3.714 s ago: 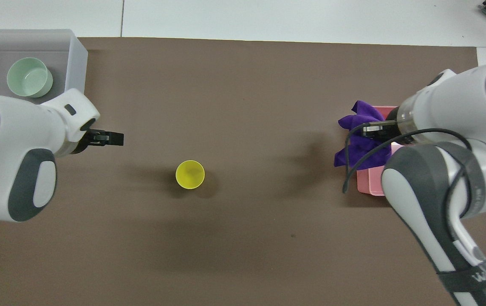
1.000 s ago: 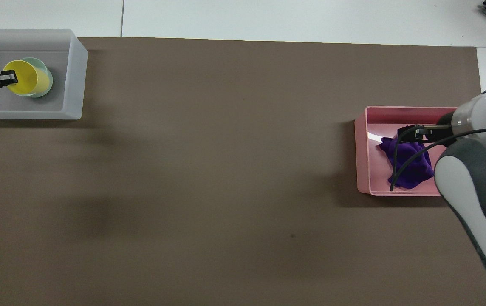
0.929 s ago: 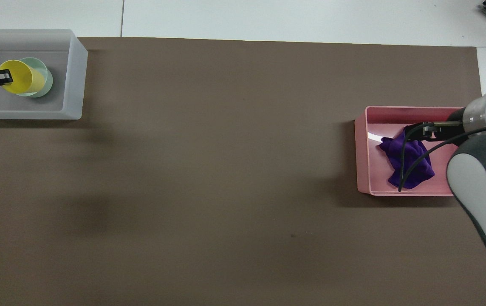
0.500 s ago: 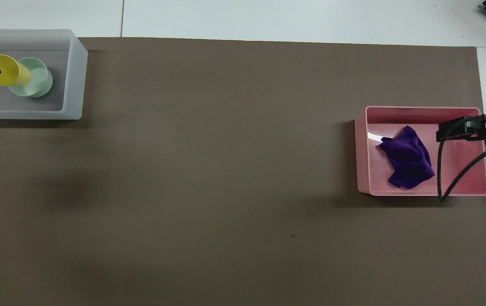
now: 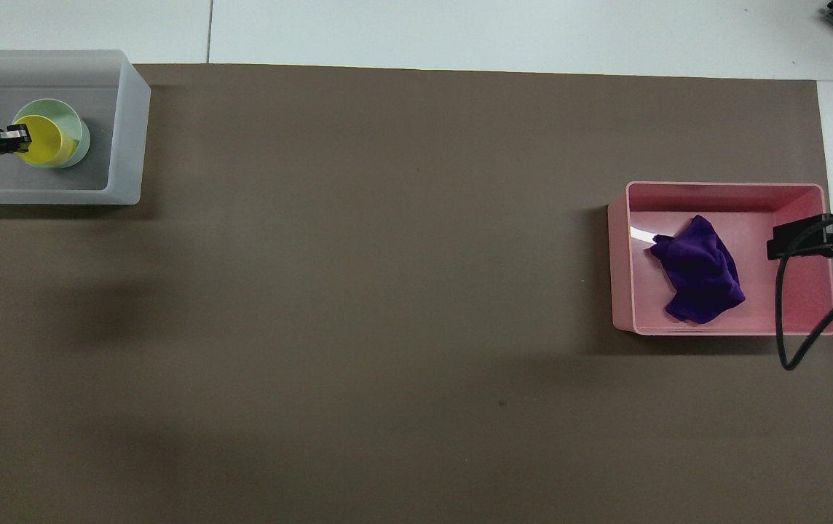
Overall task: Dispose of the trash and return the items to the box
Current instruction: 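Lower the yellow cup into the green bowl and open the left gripper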
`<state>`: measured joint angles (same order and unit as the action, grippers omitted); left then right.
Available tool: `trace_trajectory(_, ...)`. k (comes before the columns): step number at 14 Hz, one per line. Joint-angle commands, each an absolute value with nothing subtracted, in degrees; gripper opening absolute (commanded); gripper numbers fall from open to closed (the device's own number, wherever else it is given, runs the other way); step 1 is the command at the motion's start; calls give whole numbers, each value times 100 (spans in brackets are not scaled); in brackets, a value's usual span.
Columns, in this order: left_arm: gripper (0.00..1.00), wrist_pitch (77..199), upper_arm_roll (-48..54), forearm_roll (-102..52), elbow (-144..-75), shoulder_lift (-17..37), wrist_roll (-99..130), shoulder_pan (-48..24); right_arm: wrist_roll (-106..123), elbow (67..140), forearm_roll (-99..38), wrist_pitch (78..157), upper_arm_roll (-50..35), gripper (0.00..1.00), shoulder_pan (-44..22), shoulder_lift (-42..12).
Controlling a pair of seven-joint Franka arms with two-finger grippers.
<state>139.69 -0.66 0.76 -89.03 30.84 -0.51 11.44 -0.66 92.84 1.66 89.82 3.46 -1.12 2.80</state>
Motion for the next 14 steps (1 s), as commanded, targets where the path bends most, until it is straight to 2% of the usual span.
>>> trace_trajectory(1, 62, 13844, -44, 44, -8921, 3023, -123, 1116, 158, 9395, 246, 8886, 325, 100, -62, 430)
trace_trajectory(2, 79, 13791, -44, 53, -8886, 3006, -114, 1081, 150, 9474, 220, 8894, 334, 100, -53, 465)
trace_trajectory(4, 100, 13764, 9, 53, -8903, 2901, -123, 1055, 141, 9466, 185, 8895, 334, 100, 0, 475)
trace_trajectory(8, 100, 12957, 18, 44, -9174, 2059, -342, 678, 141, 9475, 158, 8877, 334, 100, 0, 483)
trace_trajectory(14, 100, 12649, 18, 35, -10843, 258, -290, -218, 141, 9475, 149, 8886, 334, 100, -9, 483)
